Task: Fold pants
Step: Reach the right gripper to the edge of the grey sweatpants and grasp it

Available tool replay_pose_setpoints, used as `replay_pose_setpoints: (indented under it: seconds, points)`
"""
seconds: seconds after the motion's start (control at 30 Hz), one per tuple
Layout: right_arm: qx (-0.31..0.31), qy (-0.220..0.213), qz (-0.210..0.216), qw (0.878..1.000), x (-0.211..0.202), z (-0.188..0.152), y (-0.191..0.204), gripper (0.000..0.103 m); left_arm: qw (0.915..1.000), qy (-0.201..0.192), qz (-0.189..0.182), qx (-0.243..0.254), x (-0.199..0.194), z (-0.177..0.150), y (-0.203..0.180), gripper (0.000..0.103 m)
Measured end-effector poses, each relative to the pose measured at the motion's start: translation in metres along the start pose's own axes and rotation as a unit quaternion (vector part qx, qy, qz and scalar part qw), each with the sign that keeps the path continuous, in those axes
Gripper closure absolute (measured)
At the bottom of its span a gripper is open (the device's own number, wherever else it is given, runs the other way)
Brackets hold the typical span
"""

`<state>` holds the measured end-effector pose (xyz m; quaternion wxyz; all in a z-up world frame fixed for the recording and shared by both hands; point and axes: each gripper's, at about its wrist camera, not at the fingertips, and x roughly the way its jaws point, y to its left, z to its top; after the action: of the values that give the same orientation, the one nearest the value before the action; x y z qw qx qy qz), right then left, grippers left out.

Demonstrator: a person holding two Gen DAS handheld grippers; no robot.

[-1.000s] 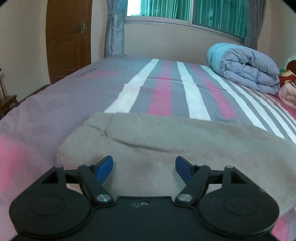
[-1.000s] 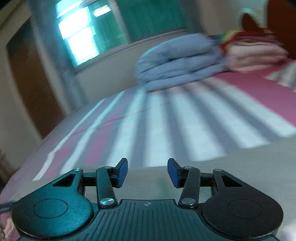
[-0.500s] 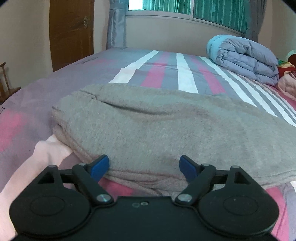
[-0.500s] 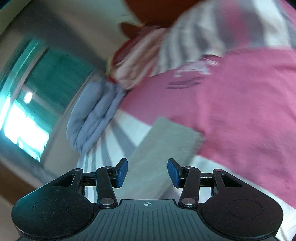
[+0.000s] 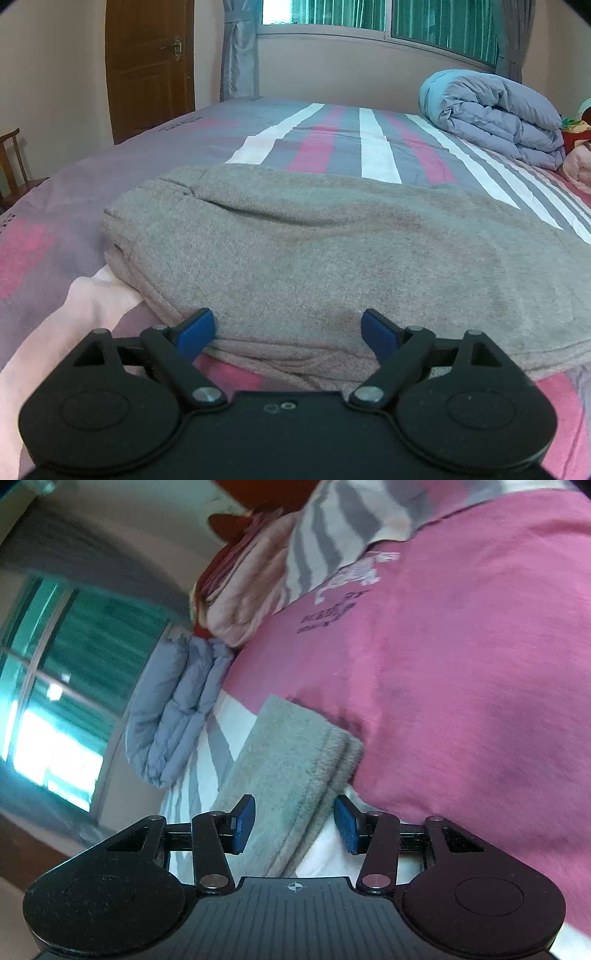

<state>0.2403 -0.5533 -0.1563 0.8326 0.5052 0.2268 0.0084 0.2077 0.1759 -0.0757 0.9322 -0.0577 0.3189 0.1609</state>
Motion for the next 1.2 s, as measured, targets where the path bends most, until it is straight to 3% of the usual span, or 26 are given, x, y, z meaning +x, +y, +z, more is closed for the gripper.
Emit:
replay_pose_setpoints:
  seconds: [0.27,0.43,0.47,0.5,0.53,0.6,0.73,0.87,1.0,1.2]
  points:
    - [-0.049,0.024,0.003,0.998,0.017,-0.003,0.006,0.055,1.0000,-0.008,0.004,-0.001,-0.001,-0.003,-0.001,0.022]
    - [-0.063,0.023,-0.031,0.997,0.032,-0.002,0.017,0.056,0.9997,-0.021,0.005,-0.010,-0.004,-0.007,0.001,0.020]
    - [-0.058,0.024,-0.037,0.997,0.035,-0.001,0.018,0.059,0.9997,-0.020,0.004,-0.013,-0.006,-0.006,0.002,0.017]
    - [-0.055,0.027,-0.048,0.997,0.038,0.001,0.020,0.081,0.9996,-0.017,0.005,-0.021,-0.008,-0.005,0.005,0.013]
    - [-0.051,0.035,-0.053,0.997,0.040,0.003,0.022,0.086,0.9993,-0.015,0.005,-0.035,-0.012,-0.005,0.009,0.013]
    - [-0.049,0.034,-0.050,0.997,0.035,0.005,0.027,0.088,0.9975,-0.035,-0.003,-0.061,-0.025,-0.008,0.017,0.013]
    - [-0.083,0.009,-0.038,0.996,0.017,0.003,0.055,0.091,0.9916,-0.093,0.018,-0.088,-0.053,-0.013,0.032,0.012]
    - [-0.123,-0.004,-0.013,0.992,0.006,-0.006,0.098,0.091,0.9846,-0.100,0.023,-0.141,-0.060,-0.017,0.055,0.012]
    - [-0.192,-0.008,0.019,0.981,0.007,-0.036,0.162,0.091,0.9770,-0.080,0.030,-0.195,-0.056,-0.023,0.079,0.013]
    - [-0.276,0.030,0.073,0.958,0.034,-0.126,0.250,0.091,0.9722,-0.079,0.029,-0.219,-0.060,-0.030,0.101,0.013]
